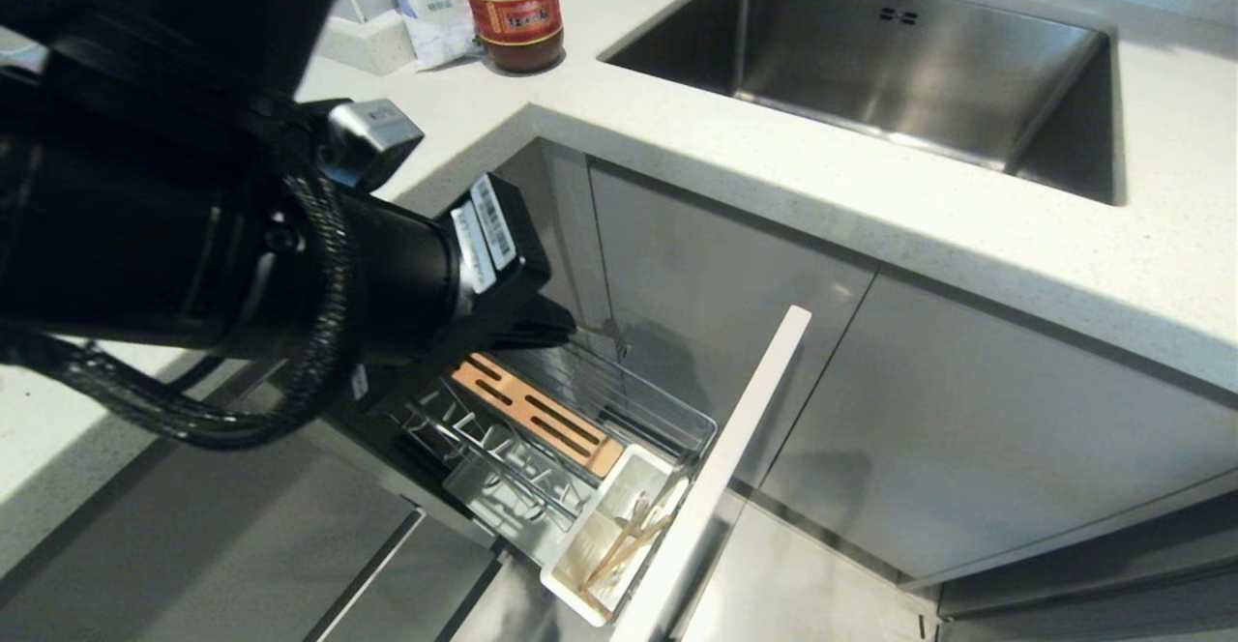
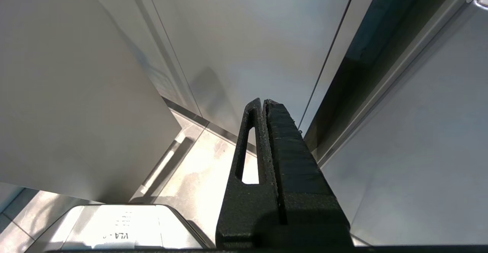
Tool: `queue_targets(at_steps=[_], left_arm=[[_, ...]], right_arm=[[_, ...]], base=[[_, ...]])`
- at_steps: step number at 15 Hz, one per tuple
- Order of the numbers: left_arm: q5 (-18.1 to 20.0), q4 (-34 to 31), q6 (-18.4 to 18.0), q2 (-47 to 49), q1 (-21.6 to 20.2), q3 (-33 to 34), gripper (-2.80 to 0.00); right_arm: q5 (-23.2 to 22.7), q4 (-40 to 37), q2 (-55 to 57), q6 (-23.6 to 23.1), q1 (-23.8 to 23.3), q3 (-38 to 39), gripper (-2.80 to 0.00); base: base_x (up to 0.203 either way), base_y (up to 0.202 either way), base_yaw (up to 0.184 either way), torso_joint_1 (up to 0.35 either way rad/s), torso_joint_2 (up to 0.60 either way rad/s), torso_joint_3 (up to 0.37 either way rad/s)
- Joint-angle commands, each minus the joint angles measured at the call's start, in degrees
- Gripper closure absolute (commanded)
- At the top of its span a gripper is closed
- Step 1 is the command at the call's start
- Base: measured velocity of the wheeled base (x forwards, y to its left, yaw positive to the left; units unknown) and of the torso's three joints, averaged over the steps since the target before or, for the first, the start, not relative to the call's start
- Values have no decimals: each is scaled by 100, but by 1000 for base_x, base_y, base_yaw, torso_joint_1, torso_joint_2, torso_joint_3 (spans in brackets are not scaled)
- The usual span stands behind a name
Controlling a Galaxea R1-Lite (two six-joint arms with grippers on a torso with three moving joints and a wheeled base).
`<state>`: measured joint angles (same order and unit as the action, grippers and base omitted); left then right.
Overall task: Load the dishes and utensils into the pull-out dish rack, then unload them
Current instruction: Take the fork out of the cupboard
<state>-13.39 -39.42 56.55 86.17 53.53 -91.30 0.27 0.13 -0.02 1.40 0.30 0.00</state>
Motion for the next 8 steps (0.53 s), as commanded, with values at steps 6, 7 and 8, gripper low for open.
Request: queue_targets(at_steps=[6, 7, 8], left_arm=[[-707, -576, -106, -933, 169, -721, 0], [-805, -576, -211, -1040, 168, -768, 0], [-878, -570, -283, -1145, 167, -824, 0]], right_arm=[[0, 2, -24, 0, 3, 9, 0], [0, 2, -24, 0, 0, 9, 0], [0, 4, -24, 0, 5, 9, 0]], base=[[0, 0, 0, 0, 0, 0], [0, 0, 0, 0, 0, 0], [0, 0, 0, 0, 0, 0]])
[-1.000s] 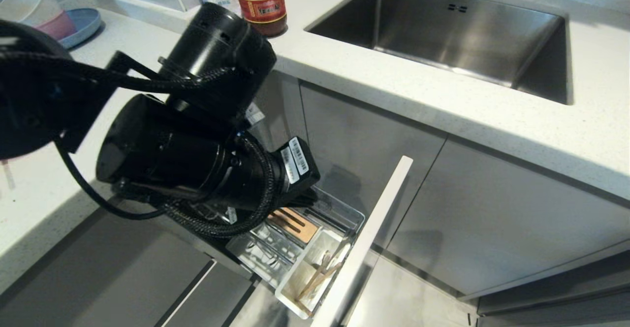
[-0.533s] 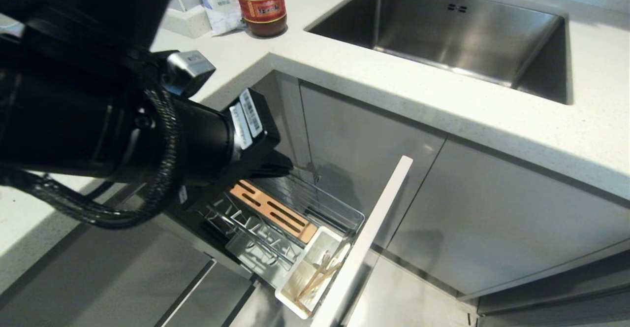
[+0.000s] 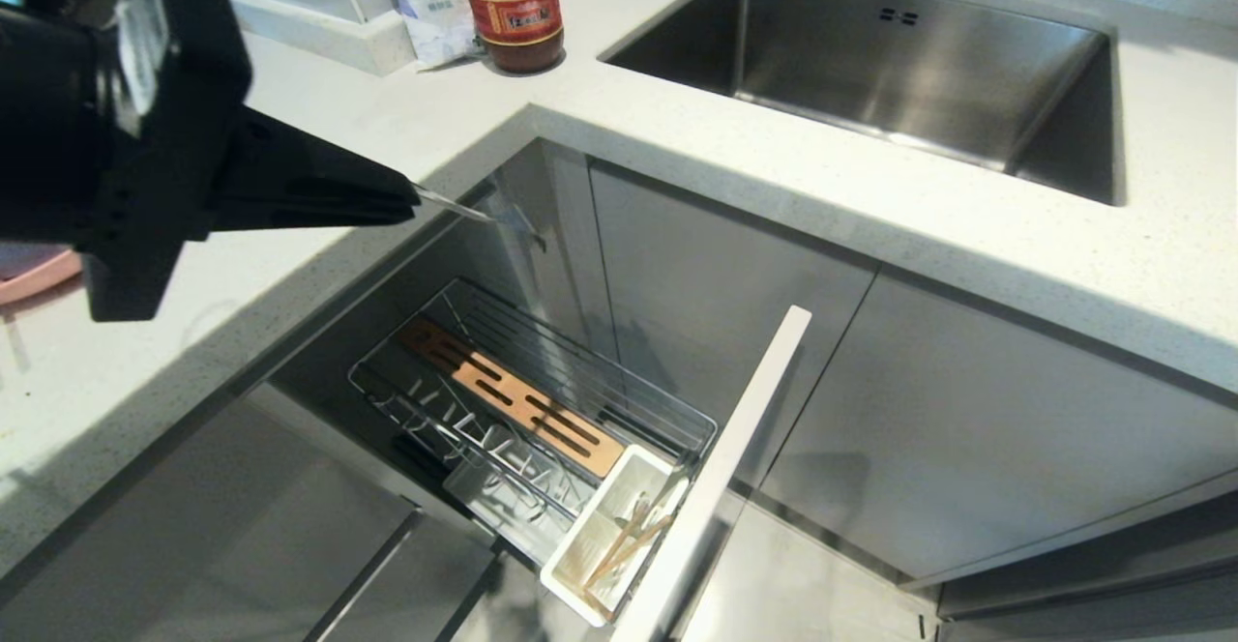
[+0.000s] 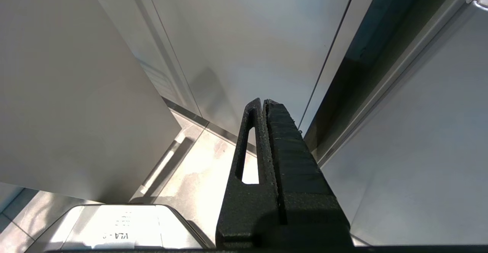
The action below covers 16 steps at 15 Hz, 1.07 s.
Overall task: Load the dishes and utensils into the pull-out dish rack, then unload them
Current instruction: Take the fork out of the cupboard
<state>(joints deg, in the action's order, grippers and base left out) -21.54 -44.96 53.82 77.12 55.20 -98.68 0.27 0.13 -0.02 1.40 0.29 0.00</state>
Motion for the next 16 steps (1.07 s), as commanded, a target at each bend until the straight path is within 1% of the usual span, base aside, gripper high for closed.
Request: queue_targets(at_steps=[1, 2, 4, 5, 7, 9, 13, 15, 16], left_arm=[[-125, -13, -61, -328, 0, -150, 0], [-234, -13, -124, -407, 0, -213, 0], [-598, -6, -288, -542, 0, -302, 0], [-667, -4, -323, -564, 0, -329, 0], [-977, 4, -460, -667, -77, -428, 0], [-1212, 18, -637, -706, -349, -491, 0], [-1818, 145, -1012, -765, -914, -543, 0], [-1877, 289, -1139, -760, -1190, -496, 0], [-1879, 407, -1236, -753, -1410, -451, 0]], right_arm=[[0, 4, -24, 0, 6, 9, 0], [0, 4, -24, 0, 6, 9, 0], [0, 4, -24, 0, 6, 9, 0], [0, 3, -24, 0, 6, 9, 0], [0, 4, -24, 0, 2, 9, 0], [0, 4, -24, 0, -2, 9, 0], [0, 4, -24, 0, -2, 9, 0], [0, 4, -24, 0, 6, 9, 0], [0, 4, -24, 0, 6, 9, 0]], base=[[0, 0, 0, 0, 0, 0], [0, 0, 0, 0, 0, 0], [0, 0, 0, 0, 0, 0], [0, 0, 0, 0, 0, 0], [0, 0, 0, 0, 0, 0], [0, 0, 0, 0, 0, 0], [0, 0, 0, 0, 0, 0], [0, 0, 0, 0, 0, 0], [0, 0, 0, 0, 0, 0]])
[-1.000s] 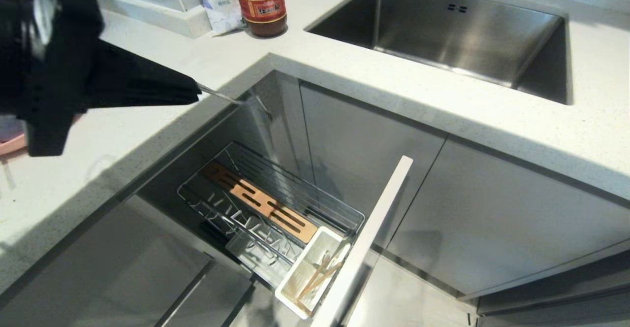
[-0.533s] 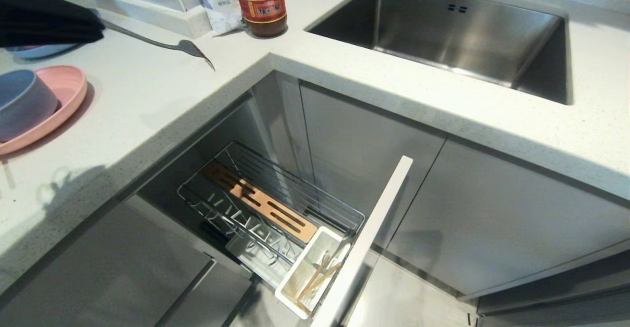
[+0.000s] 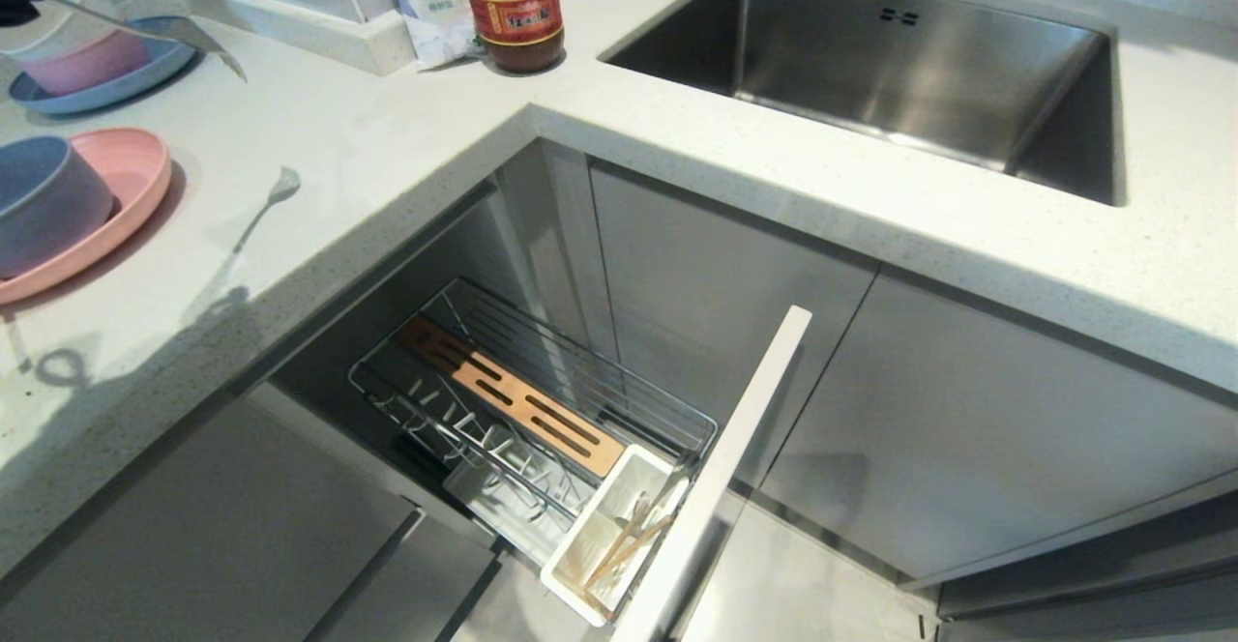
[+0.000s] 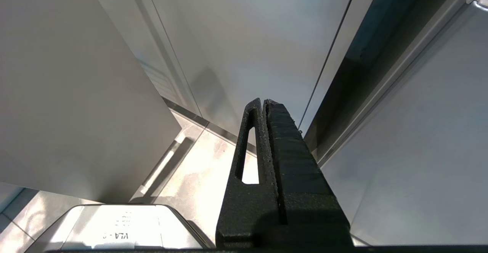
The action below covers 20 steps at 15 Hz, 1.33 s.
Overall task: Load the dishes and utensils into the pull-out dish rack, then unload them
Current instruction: Take the fork out of the cupboard
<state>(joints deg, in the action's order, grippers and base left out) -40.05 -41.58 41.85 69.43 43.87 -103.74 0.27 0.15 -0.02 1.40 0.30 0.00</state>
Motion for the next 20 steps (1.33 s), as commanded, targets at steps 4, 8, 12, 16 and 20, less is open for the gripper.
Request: queue_targets(at_steps=[4, 8, 12, 16, 20], left_arm=[[-22, 974, -482, 161, -1445, 446, 0], [-21, 2078, -915, 511, -2359, 946, 0], [-39, 2499, -1080, 948, -2822, 1182, 0], [-435, 2514, -1082, 1219, -2832, 1286, 0], [-684, 2605, -1091, 1271, -2832, 1308, 0]], right_arm=[[0, 3, -24, 0, 5, 9, 0], [0, 3, -22, 0, 1, 9, 0], [0, 3, -24, 0, 5, 9, 0], [0, 1, -24, 0, 1, 9, 0], [0, -6, -24, 0, 5, 9, 0]], base=[[0, 0, 0, 0, 0, 0], [0, 0, 0, 0, 0, 0], [0, 0, 0, 0, 0, 0], [0, 0, 0, 0, 0, 0], [0, 0, 0, 0, 0, 0]])
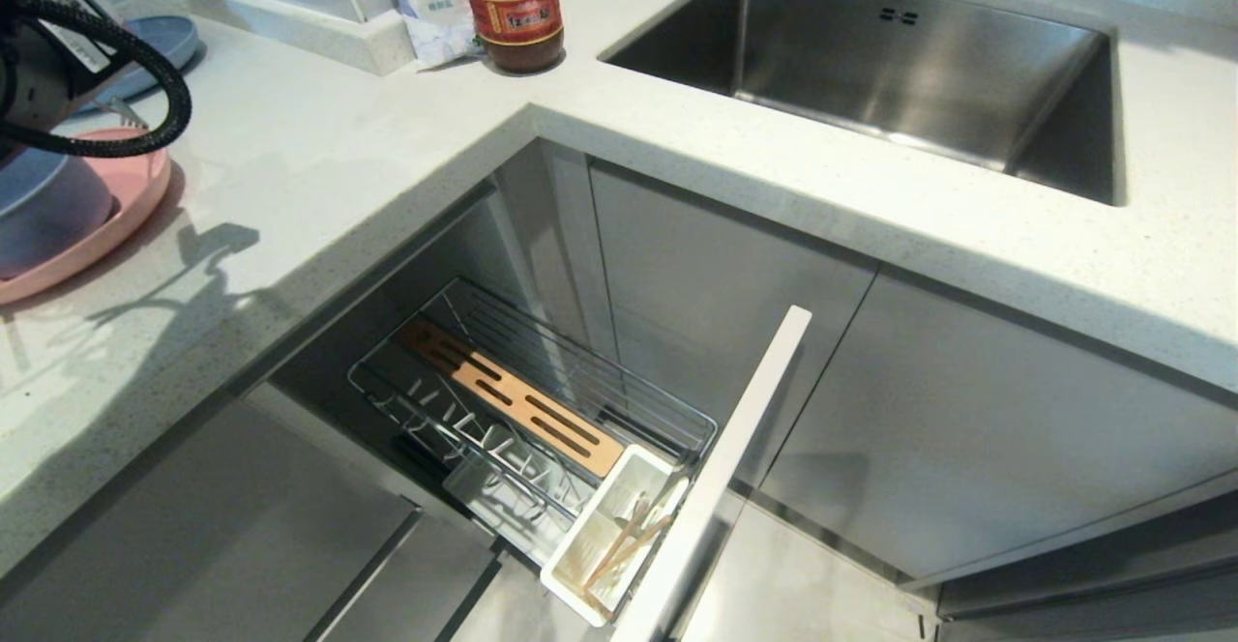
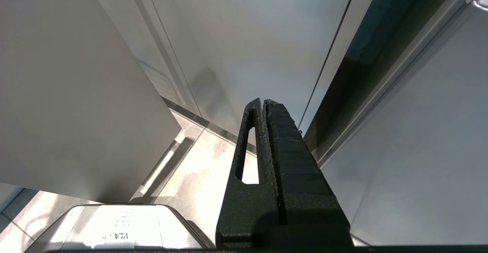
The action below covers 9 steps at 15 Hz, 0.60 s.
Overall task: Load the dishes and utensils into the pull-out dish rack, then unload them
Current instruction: Take the fork out of the cupboard
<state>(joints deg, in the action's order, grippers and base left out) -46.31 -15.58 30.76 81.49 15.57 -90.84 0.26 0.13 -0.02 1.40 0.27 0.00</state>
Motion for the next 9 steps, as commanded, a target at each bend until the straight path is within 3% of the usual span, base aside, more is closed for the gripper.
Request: queue_targets(at_steps=[1, 9], left_arm=[[-88, 19, 18, 69, -1, 31, 0], [-142, 2, -61, 104, -1, 75, 0]], right_arm=[[1, 2, -24, 0, 6, 9, 0], [1, 4, -23, 0, 8, 9, 0]], base=[[0, 0, 0, 0, 0, 0], [0, 0, 0, 0, 0, 0]])
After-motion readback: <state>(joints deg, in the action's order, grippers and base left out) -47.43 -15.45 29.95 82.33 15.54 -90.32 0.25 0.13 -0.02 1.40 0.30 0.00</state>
